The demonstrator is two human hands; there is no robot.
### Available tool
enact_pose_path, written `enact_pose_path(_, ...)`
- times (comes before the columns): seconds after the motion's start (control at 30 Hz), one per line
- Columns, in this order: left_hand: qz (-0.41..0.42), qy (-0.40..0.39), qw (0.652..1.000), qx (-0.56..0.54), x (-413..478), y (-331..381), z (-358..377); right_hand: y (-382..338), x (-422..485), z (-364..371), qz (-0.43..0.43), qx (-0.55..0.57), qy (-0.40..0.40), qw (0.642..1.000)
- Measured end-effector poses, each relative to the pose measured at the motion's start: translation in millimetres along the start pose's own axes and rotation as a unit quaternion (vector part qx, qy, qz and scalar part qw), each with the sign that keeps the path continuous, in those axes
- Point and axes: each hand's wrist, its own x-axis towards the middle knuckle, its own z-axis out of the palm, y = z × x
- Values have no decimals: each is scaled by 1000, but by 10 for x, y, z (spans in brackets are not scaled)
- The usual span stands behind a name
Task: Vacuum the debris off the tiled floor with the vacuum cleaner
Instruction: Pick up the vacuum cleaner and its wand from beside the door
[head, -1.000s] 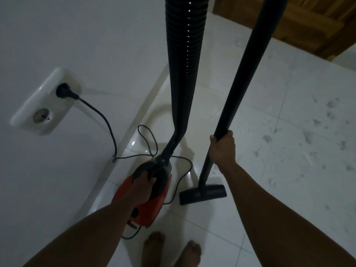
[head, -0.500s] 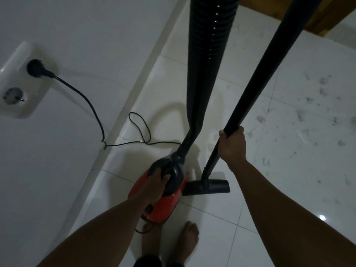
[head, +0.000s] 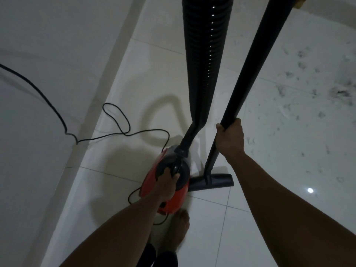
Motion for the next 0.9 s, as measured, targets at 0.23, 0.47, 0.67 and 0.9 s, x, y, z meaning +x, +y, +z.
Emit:
enact_pose_path(0.23, 64, 58, 996, 30, 180, -247, -172, -83, -71, 40, -10, 9, -6, 1000)
enact_pose_path(0.47, 46, 123, 990, 43, 221, -329, -733, -204, -140, 125, -27, 35, -17, 999)
enact_pose_path(0.67, 170, 174, 964, 112, 33, -92, -955, -315, -325, 74, -8, 117, -15, 993)
enact_pose_path(0.9, 306, 75, 948, -33, -1073, 1361, -978, -535, -665, -209, -52, 125, -31, 990)
